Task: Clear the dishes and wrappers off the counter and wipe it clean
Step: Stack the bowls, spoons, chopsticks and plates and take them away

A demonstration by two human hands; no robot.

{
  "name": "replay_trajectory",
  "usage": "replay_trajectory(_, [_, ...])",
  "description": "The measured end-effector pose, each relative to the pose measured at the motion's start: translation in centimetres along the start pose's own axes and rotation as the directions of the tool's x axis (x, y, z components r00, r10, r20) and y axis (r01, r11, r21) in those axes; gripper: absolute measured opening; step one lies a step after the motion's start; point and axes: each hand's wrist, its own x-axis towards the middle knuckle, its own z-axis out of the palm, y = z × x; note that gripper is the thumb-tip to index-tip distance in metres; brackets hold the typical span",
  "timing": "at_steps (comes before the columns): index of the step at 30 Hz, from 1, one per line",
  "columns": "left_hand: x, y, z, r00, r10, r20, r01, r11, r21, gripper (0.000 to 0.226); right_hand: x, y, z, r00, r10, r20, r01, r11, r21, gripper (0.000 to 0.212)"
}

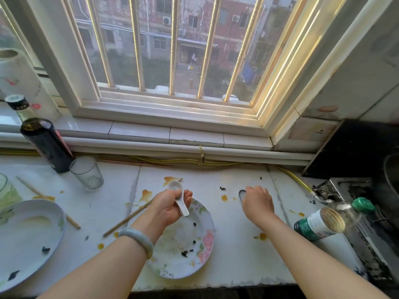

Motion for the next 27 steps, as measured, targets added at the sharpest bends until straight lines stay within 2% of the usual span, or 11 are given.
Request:
replay_trajectory(2, [0.2,0.0,-0.3,1.0,-0.002,0.017,0.002,1.0,-0.008,0.019,0.3,1.2,0.6,0.997,0.058,0.05,-0.057,0.998,-0.022,0.027])
replay_trajectory(4, [0.3,0.0,-0.5,1.0,0.007,0.02,-0.007,1.0,-0.012,0.021,0.5,1.7,1.1,0.989,0.113,0.096,-0.122,0.988,0.091,0.018])
replay_trajectory(6, [0.3,0.0,-0.7,1.0,0.018,0.022,-0.017,1.0,-0.017,0.021,0.4,1.7,1.4,0.979,0.159,0.13,-0.181,0.967,0.181,0.019])
replay_trajectory(7, [0.2,0.1,-0.8,0.999,0.021,0.028,-0.02,1.0,-0.021,0.021,0.4,1.6,1.6,0.976,0.164,0.144,-0.192,0.958,0.212,0.018])
replay_trajectory(10, [-0.4,0.3,-1.1,0.998,0.028,0.051,-0.027,0.999,-0.025,0.025,0.3,1.2,1.6,0.966,0.174,0.192,-0.229,0.919,0.321,0.035])
replay_trajectory(13, [-0.8,0.6,-1.4,0.997,0.027,0.068,-0.026,1.0,-0.013,0.029,0.2,0.3,0.6,0.966,0.182,0.181,-0.243,0.875,0.418,0.024])
replay_trajectory(14, [-1.0,0.7,-1.6,0.997,0.028,0.073,-0.028,1.0,-0.007,0.031,0.2,-0.2,0.3,0.967,0.177,0.181,-0.239,0.875,0.422,0.028])
replay_trajectory(17, [-1.3,1.0,-2.2,0.995,0.033,0.089,-0.031,0.999,-0.016,0.035,-0.1,-3.2,-0.7,0.983,0.115,0.14,-0.168,0.865,0.472,0.041])
replay_trajectory(21, [-1.9,1.3,-2.9,0.994,0.033,0.109,-0.025,0.997,-0.074,0.038,-2.1,-9.4,-2.1,0.997,-0.04,0.06,-0.006,0.784,0.621,0.048])
replay_trajectory(25, [-2.3,1.9,-4.7,0.992,0.056,0.115,-0.039,0.989,-0.146,0.035,-4.9,-14.9,-2.7,0.981,-0.191,-0.034,0.17,0.759,0.628,0.041])
replay_trajectory(27, [-2.8,2.4,-5.9,0.987,0.069,0.143,-0.033,0.971,-0.238,0.034,-6.1,-16.9,-2.5,0.966,-0.248,-0.071,0.239,0.756,0.609,0.033])
